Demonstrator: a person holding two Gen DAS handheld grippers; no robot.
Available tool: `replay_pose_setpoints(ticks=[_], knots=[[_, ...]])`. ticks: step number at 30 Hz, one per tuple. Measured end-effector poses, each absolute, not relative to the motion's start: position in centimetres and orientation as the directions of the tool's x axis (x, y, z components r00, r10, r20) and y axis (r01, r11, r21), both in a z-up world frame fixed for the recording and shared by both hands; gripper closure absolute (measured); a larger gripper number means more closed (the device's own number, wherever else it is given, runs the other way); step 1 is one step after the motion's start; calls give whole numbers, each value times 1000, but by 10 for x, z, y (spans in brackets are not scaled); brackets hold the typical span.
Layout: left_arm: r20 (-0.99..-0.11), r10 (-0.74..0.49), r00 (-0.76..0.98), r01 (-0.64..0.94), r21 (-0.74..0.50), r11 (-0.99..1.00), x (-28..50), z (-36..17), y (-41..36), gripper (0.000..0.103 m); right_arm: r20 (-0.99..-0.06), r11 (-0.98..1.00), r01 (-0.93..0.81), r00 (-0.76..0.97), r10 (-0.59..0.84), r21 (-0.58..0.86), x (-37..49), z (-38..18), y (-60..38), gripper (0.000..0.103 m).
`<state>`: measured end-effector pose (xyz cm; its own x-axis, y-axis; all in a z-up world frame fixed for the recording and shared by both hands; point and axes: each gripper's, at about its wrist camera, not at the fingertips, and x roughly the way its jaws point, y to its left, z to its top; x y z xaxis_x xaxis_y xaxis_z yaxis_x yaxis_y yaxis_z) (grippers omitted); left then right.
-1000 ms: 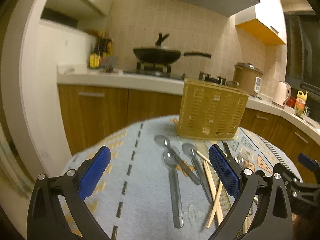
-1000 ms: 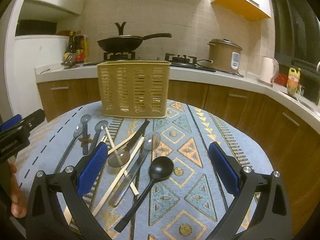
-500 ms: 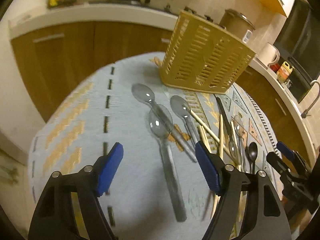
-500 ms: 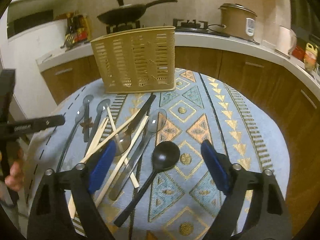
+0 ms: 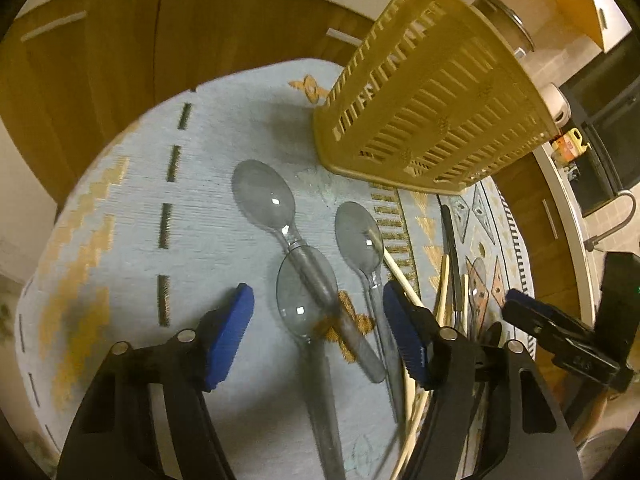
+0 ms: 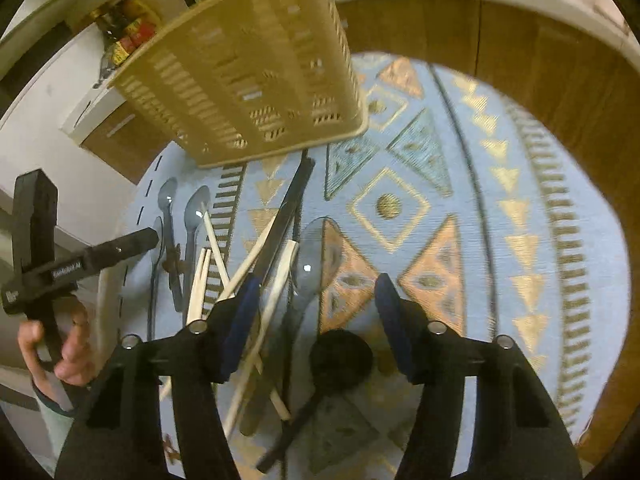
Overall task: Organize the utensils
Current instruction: 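Lower the left gripper onto a clear plastic spoon and close it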
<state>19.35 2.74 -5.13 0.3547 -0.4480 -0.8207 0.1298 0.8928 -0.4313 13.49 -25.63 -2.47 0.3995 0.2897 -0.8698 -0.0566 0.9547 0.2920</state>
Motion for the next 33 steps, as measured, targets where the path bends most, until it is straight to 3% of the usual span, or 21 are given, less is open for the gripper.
replay_pose_setpoints(ticks=[4,14,16,18,22,24,26,33], knots=[[-832,-434,345,124,-418,900,202,-51,25,46,-879,952,-35,373,296,306,149,-30,-255,61],[-845,-394,362,143,-367,919,206,-50,11,50,-916,978,46,362,174,204,172,-39,-248,67],[-847,-386,366,145,-357,923,205,-49,10,53,-919,984,51,367,141,171,173,-41,-245,70],[-850,-381,363,148,-351,924,206,-51,6,62,-924,991,49,370,96,123,175,-44,-236,72],[-857,-356,372,158,-320,934,204,-51,4,63,-927,999,-3,372,41,43,172,-45,-224,74],[-864,-332,379,166,-290,943,203,-51,1,69,-928,999,-45,370,33,17,169,-45,-219,76],[-866,-325,380,172,-279,945,202,-52,1,72,-929,997,-77,368,24,-5,166,-47,-217,90],[-846,-410,340,197,-363,911,201,-54,10,72,-924,982,-184,381,27,-48,158,-44,-231,96]])
